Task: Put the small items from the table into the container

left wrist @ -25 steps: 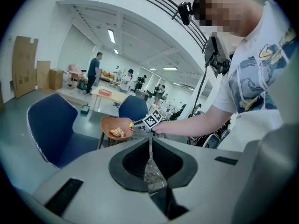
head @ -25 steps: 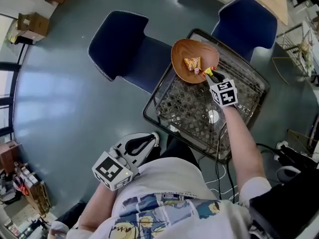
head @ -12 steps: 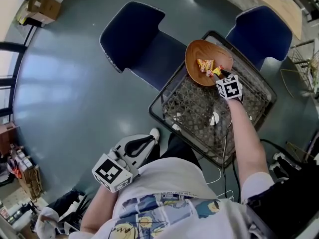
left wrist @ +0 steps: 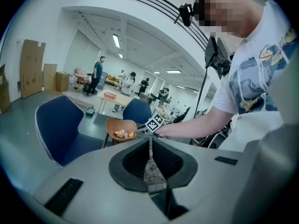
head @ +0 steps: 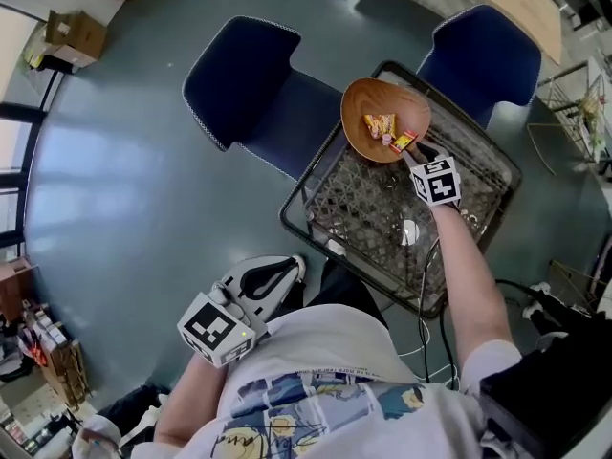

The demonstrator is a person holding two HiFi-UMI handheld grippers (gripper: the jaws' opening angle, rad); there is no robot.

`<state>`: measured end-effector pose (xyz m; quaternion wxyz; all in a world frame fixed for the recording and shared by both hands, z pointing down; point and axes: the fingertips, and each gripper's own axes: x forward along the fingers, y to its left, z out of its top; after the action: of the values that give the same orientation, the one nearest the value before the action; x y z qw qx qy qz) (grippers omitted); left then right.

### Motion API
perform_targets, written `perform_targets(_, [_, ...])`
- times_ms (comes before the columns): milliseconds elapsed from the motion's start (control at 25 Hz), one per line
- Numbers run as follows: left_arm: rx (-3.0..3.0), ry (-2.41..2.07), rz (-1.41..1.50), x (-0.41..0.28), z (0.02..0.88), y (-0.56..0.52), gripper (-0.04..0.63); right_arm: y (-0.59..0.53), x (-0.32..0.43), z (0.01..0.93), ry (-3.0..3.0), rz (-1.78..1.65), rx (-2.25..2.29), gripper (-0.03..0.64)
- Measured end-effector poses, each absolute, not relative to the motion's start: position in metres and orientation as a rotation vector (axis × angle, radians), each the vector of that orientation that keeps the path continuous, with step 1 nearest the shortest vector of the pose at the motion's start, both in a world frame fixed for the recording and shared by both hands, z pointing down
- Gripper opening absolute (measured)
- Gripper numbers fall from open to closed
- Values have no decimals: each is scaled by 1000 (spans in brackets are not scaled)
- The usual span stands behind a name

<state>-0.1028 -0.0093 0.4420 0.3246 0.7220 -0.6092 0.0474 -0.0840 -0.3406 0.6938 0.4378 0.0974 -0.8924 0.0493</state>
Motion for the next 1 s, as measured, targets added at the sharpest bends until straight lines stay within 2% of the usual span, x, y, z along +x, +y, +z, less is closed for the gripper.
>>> perform_targets(280, [2094, -1477, 155, -78, 427, -16, 11, -289, -22, 641, -2345, 238, 361, 143])
perform_targets(720, [2330, -1250, 195, -49, 409, 35, 11, -125, 48, 595, -2409, 423, 429, 141])
perform_targets(1000, [2376, -1130, 237, -22, 421, 62, 9, -47, 78, 562, -2446, 404, 467, 76])
